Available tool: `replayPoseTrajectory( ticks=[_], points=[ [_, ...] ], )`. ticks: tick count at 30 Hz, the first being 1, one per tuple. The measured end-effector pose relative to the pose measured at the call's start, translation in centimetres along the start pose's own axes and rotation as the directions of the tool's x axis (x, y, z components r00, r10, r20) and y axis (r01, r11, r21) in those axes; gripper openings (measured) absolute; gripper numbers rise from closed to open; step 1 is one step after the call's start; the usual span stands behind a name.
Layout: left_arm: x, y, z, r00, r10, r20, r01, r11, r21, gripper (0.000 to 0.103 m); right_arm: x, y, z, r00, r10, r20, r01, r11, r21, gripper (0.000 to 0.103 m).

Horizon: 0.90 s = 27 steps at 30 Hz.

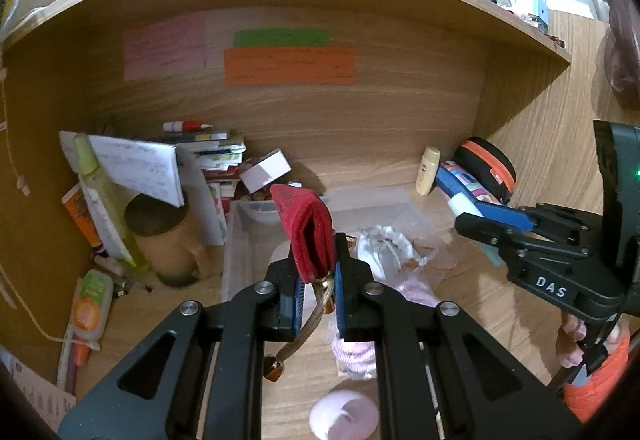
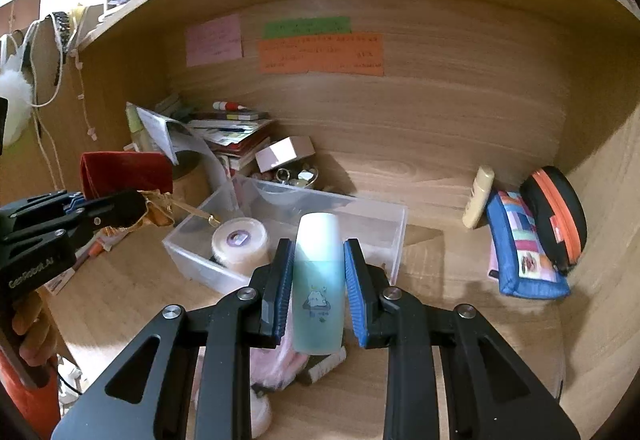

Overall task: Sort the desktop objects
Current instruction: 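Carry the red item and light-blue bottle over the clear box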

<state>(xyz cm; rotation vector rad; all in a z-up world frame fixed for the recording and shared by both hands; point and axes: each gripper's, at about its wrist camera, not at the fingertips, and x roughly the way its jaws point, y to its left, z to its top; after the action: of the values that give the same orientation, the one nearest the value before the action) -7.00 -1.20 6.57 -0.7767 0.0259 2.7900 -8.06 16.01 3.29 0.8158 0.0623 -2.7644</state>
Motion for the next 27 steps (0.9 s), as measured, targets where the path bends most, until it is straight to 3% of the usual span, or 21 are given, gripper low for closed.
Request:
replayPoseTrajectory(
  ticks=[9,17,27],
  points=[
    [4.2,-0.4,1.5,0.998,-0.044,-0.043,0.045,0.999,0.004,0.012,3.2,-1.7,1.4,1.0,-0.009,-0.025,0.009,1.0,0.012,0.023],
    [9.1,-1.4,1.0,0.985,-0.104,-0.135,0.107,0.994,0.011,0.012,7.1,-3.5,0.9,0.996,-0.018,-0.088,0.021,0.999,0.036,0.023],
    [12.4,-3.1,-0.8,0.977,-0.092,-0.19,0.106,0.992,0.065,0.011,10.0,-4.6,-0.5,0.987,-0.018,-0.161,0.025,0.999,0.046,0.023]
  ],
)
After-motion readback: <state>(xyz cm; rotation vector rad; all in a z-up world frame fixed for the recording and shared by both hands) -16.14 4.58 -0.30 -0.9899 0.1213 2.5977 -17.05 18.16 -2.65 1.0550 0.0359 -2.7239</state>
